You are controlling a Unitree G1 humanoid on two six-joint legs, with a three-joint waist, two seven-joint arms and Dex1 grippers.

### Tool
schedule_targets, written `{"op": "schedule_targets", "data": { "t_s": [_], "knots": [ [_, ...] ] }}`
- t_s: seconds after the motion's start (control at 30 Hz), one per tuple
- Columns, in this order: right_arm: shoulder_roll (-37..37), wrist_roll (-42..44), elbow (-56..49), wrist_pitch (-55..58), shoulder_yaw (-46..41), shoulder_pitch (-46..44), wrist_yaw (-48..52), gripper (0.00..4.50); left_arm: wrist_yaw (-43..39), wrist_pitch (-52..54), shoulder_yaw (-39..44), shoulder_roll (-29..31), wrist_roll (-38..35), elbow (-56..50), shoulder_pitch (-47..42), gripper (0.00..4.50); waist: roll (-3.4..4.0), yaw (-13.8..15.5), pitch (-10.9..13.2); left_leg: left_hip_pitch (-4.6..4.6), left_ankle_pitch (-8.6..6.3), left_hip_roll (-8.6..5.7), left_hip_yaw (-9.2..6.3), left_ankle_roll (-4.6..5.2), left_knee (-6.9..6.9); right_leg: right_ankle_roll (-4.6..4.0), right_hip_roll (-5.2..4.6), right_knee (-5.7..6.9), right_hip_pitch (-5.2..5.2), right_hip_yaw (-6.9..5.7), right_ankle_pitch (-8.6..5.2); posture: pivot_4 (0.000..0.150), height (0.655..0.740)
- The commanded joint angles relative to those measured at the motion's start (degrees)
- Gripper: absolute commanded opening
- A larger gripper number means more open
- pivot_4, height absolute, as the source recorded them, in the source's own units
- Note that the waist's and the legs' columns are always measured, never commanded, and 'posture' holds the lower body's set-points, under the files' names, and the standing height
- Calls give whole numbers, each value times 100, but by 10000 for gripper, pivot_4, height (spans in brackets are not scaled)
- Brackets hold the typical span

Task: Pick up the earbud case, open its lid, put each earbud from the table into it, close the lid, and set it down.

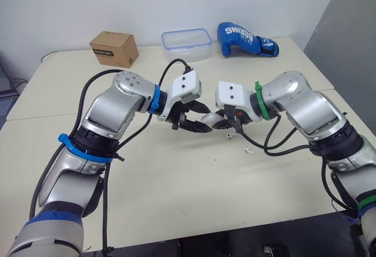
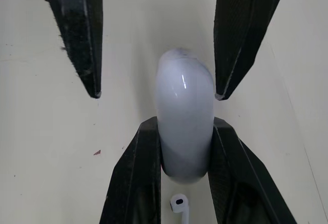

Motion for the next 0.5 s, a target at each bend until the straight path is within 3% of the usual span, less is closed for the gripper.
{"op": "schedule_targets", "data": {
  "t_s": [0.03, 0.07, 0.17, 0.33, 0.5],
  "knots": [
    [16, -43, -81, -53, -204, -184, 51, 7887, -11, -61, 15, 22, 36, -111, -23, 28594, 0, 0, 0, 0, 0, 0, 0, 0, 0, 0, 0, 0, 0, 0, 0, 1500, 7400],
    [23, -44, -89, -33, -218, -188, 55, 7887, -13, -77, -1, 23, 53, -99, -21, 28594, 0, 0, 0, 0, 0, 0, 0, 0, 0, 0, 0, 0, 0, 0, 0, 1500, 7400],
    [33, -60, -100, -4, -244, -196, 69, 7887, -13, -109, -22, 25, 96, -68, -19, 22871, 0, 0, 0, 0, 0, 0, 0, 0, 0, 0, 0, 0, 0, 0, 0, 1500, 7400],
    [31, -107, -80, 0, -279, -193, 110, 7887, -9, -183, -29, 29, 178, -12, -8, 8202, 0, 1, 0, 0, 0, 0, 0, 0, 0, 0, 0, 0, 0, 0, 0, 1500, 7400],
    [53, -123, -49, 4, -285, -219, 111, 7887, -18, -136, -8, 17, 170, -47, -20, 7992, 0, 0, 0, 0, 0, 0, -1, 0, 0, 0, 0, 1, 0, 0, 0, 1500, 7400]
  ]
}}
